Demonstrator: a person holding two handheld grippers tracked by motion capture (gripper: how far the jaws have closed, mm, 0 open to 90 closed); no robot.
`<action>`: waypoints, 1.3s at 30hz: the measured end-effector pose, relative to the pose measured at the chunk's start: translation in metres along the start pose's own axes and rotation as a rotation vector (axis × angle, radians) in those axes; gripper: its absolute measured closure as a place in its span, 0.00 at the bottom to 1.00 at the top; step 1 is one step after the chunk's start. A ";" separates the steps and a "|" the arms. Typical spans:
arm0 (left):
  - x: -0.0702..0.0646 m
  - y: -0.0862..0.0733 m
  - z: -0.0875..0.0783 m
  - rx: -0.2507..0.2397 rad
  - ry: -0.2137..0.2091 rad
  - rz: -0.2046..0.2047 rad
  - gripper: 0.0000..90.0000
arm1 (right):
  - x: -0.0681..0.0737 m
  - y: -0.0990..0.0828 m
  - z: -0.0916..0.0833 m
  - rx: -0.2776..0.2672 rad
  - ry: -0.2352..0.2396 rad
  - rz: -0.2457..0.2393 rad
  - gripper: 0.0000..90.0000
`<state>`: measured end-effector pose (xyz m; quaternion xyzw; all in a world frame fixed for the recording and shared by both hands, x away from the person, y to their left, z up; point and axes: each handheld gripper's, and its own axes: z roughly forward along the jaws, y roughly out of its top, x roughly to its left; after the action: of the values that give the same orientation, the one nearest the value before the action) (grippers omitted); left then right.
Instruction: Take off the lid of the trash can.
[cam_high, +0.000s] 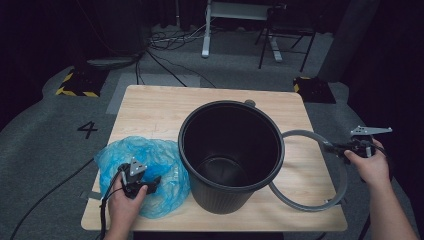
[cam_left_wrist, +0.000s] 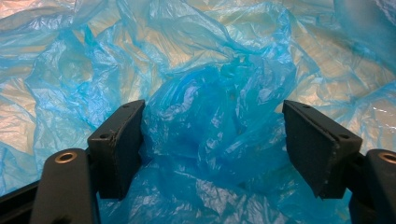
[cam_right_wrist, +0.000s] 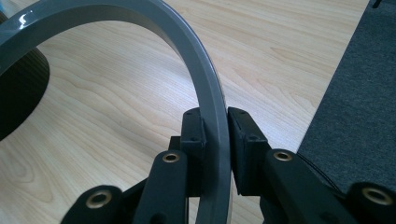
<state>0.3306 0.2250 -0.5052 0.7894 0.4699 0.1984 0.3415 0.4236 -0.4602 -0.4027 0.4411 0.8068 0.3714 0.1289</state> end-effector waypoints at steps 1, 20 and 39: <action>0.000 0.000 0.000 0.001 0.000 0.000 0.28 | 0.000 -0.001 0.002 0.002 -0.001 0.000 0.86; -0.001 0.001 0.001 -0.001 0.004 -0.002 0.26 | 0.000 -0.019 0.037 0.065 -0.015 -0.006 0.85; -0.006 0.008 -0.020 -0.067 -0.025 -0.027 0.29 | -0.003 -0.032 0.051 0.094 -0.045 -0.022 0.83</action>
<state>0.3200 0.2244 -0.4849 0.7736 0.4693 0.1995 0.3763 0.4326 -0.4483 -0.4610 0.4462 0.8250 0.3215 0.1303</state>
